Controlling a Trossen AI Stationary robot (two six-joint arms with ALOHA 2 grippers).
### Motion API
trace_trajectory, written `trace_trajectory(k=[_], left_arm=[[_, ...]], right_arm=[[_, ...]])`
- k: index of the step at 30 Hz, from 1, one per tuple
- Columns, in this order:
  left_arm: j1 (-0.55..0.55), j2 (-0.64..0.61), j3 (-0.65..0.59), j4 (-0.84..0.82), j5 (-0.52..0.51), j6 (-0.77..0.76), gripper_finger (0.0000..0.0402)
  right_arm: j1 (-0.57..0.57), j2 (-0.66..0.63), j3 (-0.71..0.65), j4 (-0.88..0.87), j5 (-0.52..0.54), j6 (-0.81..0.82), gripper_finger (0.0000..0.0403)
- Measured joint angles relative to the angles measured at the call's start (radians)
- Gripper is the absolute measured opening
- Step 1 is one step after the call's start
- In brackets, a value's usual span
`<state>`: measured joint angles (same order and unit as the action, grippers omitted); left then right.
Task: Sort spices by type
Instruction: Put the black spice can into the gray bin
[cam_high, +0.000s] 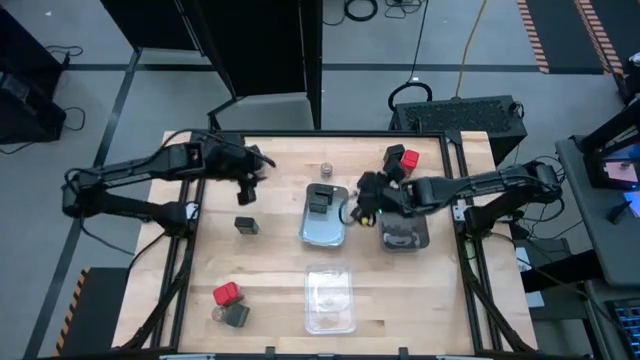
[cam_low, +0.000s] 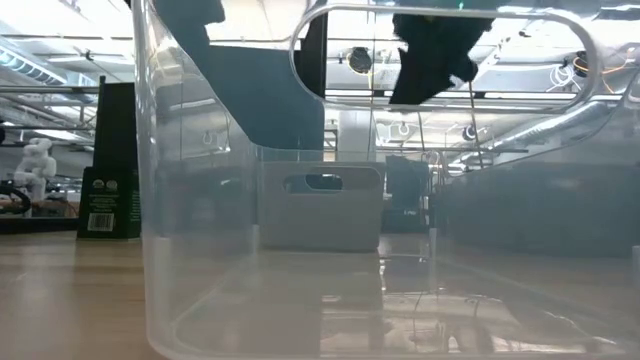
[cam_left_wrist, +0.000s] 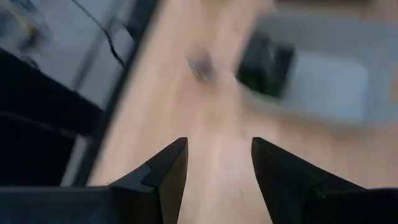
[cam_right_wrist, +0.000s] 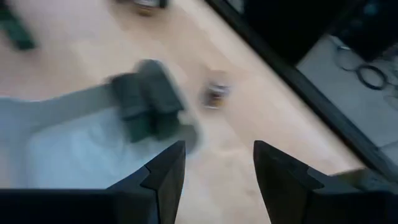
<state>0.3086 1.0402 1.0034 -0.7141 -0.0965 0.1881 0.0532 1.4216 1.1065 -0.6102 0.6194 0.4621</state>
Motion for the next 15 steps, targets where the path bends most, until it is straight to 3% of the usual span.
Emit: trace_trajectory(k=[4,9,13,15], left_arm=[[0.067,-0.008,-0.068,0.104,0.112,0.032,0.0185],[0.119,0.037,-0.114,0.109,0.193,0.054,0.0185],[0.132,0.046,-0.117,0.166,0.264,0.054,0.0185],[0.132,0.046,-0.117,0.211,0.273,0.054,0.0185]], right_arm=[[-0.104,0.000,0.000,-0.003,-0.065,-0.080,0.0155],[-0.246,0.000,0.000,-0.022,-0.202,-0.294,0.0149],[-0.401,0.005,0.051,-0.096,-0.374,-0.462,0.0162],[-0.477,0.018,0.079,-0.135,-0.412,-0.587,0.0176]])
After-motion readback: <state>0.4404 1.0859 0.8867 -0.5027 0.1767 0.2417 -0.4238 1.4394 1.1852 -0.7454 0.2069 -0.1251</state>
